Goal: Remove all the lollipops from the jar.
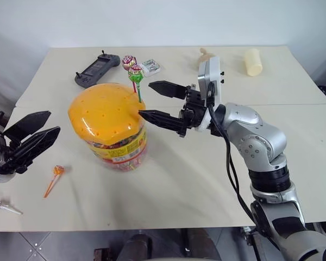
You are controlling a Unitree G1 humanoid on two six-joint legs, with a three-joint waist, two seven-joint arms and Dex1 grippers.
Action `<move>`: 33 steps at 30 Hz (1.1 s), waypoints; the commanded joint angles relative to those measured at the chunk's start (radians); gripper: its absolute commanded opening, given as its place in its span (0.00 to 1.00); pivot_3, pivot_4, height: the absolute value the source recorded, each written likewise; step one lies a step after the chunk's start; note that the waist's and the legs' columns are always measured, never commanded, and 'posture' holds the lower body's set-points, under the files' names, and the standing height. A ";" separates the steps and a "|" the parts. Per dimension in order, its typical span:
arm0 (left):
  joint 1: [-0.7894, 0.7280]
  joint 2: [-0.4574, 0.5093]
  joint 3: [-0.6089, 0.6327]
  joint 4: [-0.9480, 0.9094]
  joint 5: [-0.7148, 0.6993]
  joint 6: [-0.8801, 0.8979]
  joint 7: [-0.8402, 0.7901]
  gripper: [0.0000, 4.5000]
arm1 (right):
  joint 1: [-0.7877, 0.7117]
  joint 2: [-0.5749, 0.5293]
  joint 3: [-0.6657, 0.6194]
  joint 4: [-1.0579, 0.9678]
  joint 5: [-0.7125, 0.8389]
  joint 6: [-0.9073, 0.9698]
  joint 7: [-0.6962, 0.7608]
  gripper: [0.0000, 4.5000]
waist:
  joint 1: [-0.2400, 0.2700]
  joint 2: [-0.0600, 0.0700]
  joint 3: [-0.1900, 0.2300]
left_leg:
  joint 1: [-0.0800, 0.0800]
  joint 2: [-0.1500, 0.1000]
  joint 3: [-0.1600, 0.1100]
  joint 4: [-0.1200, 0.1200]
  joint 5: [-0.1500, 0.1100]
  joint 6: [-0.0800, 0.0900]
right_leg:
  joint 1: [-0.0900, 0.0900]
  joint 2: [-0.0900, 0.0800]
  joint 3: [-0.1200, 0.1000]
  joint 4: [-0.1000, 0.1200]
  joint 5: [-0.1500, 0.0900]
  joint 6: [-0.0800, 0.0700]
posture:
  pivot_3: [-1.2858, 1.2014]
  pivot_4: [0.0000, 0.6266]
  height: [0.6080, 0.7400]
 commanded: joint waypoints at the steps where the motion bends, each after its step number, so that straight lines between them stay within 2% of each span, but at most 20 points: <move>1: -0.013 0.013 0.014 -0.010 -0.030 -0.019 -0.009 0.69 | -0.051 0.030 -0.003 0.011 -0.023 -0.015 -0.015 0.79 | -0.003 0.000 0.000 | 0.000 0.000 0.000 0.000 0.000 0.000 | 0.000 0.000 0.000 0.000 0.000 0.000 | 0.52 0.24 1.00; 11: 0.032 -0.008 0.044 0.019 -0.019 -0.050 -0.032 0.69 | -0.085 0.077 0.008 0.022 -0.043 0.000 0.005 0.01 | -0.006 0.000 0.000 | 0.000 0.002 0.001 0.000 -0.001 -0.001 | -0.001 0.003 0.000 0.000 0.000 0.000 | 0.52 0.24 1.00; 22: 0.051 -0.009 0.055 0.055 -0.009 -0.083 -0.051 0.69 | -0.108 0.085 0.001 0.048 -0.027 0.040 0.058 0.00 | -0.006 0.000 0.000 | 0.000 0.002 0.001 0.000 -0.001 -0.001 | -0.002 0.004 0.000 0.000 0.000 0.000 | 0.52 0.24 1.00; 25: 0.054 -0.011 0.055 0.060 -0.007 -0.091 -0.050 0.69 | -0.109 0.090 -0.009 0.057 -0.036 0.058 0.032 0.00 | -0.006 0.000 0.000 | 0.000 0.002 0.001 0.000 -0.001 -0.001 | -0.002 0.004 0.001 0.000 0.000 0.000 | 0.52 0.24 1.00; 29: 0.056 -0.009 0.051 0.063 -0.006 -0.098 -0.051 0.69 | -0.106 0.090 0.007 0.049 -0.073 0.010 0.046 0.26 | -0.006 0.000 0.000 | 0.000 0.002 0.001 0.000 -0.001 -0.001 | -0.002 0.004 0.000 0.000 0.000 0.000 | 0.52 0.24 1.00; 33: 0.057 -0.009 0.050 0.064 -0.004 -0.104 -0.050 0.69 | -0.098 0.067 0.018 0.018 -0.066 0.026 0.093 0.26 | -0.005 0.000 0.000 | 0.000 0.002 0.001 0.000 -0.001 -0.001 | -0.002 0.004 0.001 0.000 0.000 0.000 | 0.52 0.24 1.00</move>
